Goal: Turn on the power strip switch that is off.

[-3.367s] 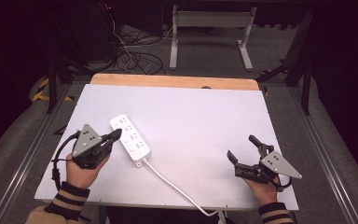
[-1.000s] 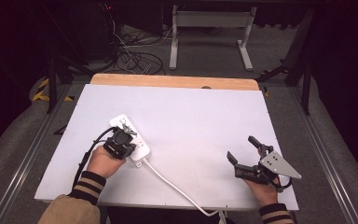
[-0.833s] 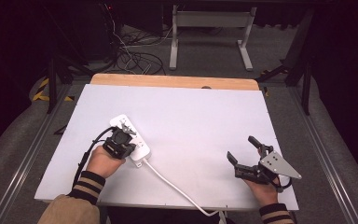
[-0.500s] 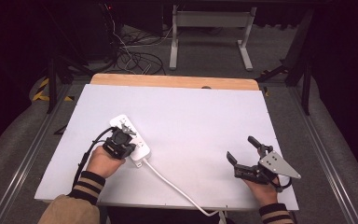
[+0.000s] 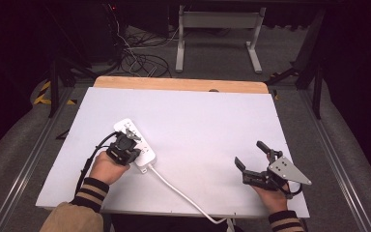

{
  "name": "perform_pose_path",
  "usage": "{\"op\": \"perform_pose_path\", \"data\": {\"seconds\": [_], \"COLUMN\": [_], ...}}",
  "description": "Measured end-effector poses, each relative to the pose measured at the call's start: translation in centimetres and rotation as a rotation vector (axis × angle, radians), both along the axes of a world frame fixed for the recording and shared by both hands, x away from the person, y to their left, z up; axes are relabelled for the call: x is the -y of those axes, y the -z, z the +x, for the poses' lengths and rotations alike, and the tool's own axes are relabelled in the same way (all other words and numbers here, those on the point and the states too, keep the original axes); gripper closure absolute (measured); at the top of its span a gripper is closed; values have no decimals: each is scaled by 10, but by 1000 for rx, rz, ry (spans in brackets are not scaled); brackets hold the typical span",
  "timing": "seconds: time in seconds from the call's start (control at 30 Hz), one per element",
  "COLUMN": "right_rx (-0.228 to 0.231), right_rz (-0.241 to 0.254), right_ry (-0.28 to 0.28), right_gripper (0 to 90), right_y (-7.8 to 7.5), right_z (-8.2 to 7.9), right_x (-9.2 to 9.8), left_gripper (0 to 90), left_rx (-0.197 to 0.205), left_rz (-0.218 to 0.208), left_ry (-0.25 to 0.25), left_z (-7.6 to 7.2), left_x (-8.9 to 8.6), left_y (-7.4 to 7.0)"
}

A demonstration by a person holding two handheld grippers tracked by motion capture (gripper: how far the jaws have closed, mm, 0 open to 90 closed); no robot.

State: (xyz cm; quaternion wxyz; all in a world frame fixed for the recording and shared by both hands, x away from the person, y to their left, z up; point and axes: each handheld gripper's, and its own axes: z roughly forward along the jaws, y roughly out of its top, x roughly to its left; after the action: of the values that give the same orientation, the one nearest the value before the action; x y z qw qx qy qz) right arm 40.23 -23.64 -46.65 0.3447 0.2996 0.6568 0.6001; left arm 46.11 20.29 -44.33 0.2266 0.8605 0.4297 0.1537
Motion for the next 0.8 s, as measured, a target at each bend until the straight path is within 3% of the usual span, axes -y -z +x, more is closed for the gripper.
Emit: {"op": "perform_pose_path", "data": {"seconds": [0.8], "right_rx": [-2], "right_rz": [3], "right_ry": [-2], "right_gripper": [84], "right_y": [0], "right_z": [1], "right_x": [-1], "left_gripper": [900], "left_rx": [24], "left_rz": [5], "left_ry": [16], "left_z": [-3], "left_x": [-1], "left_y": [1]}}
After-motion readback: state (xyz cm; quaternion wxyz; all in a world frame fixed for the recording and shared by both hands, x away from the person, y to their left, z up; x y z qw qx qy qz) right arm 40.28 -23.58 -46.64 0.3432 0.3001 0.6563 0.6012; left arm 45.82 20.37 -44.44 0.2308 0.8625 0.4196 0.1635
